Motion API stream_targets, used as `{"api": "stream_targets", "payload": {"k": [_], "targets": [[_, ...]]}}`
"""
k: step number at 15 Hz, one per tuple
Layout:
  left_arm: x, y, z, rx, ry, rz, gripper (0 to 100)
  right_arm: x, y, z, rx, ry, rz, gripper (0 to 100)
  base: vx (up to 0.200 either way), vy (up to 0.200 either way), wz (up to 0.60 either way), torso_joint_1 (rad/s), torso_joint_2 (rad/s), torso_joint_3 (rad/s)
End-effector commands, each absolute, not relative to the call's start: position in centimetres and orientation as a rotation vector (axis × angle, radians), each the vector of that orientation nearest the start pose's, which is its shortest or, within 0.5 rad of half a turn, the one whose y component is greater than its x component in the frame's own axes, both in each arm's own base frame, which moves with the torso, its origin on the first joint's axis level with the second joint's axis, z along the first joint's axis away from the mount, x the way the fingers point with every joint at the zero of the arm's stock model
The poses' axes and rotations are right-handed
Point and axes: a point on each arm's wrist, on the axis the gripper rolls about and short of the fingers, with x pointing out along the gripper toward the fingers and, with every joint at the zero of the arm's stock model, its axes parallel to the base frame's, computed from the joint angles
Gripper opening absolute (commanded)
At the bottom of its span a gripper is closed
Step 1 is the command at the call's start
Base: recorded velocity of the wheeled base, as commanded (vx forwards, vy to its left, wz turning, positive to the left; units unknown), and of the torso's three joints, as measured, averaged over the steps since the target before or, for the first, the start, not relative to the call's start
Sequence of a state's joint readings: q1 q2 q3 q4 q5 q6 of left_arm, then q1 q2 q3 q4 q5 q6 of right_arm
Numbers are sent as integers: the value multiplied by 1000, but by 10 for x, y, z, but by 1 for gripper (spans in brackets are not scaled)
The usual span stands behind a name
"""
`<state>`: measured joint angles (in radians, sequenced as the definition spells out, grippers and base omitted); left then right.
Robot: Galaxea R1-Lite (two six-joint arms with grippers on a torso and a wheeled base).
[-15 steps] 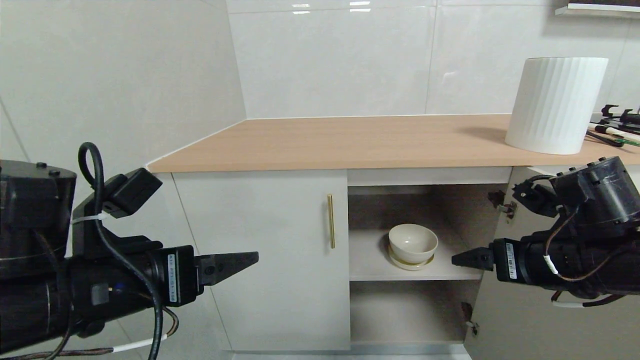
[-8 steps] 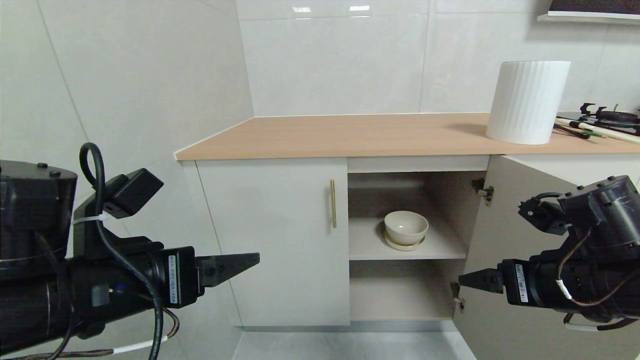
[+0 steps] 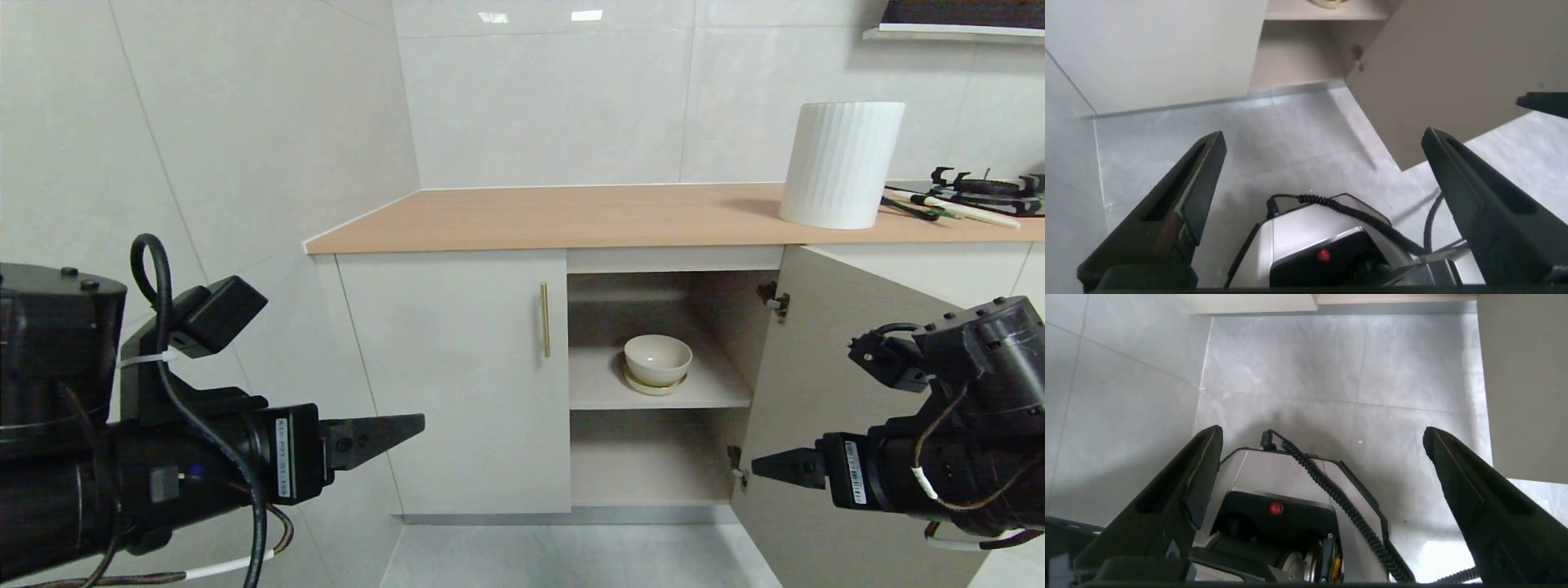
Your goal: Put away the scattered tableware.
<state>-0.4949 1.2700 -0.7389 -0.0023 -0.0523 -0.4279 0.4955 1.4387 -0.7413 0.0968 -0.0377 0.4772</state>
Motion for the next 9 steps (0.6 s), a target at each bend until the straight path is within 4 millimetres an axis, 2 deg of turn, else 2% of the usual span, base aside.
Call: {"api": "stream_targets", "payload": {"k": [1, 2, 9], "targets": [[166, -91, 211, -290, 629, -410, 100, 190, 102, 169, 233, 857, 238, 100, 0, 0, 0, 0, 0, 0], [166, -91, 211, -288, 630, -411, 100, 190, 101, 169, 226, 851, 222, 100, 0, 0, 0, 0, 0, 0], [166, -91, 211, -288, 628, -408, 100, 173, 91, 175, 135, 882, 220, 100, 0, -200, 0, 5, 2, 4]]}}
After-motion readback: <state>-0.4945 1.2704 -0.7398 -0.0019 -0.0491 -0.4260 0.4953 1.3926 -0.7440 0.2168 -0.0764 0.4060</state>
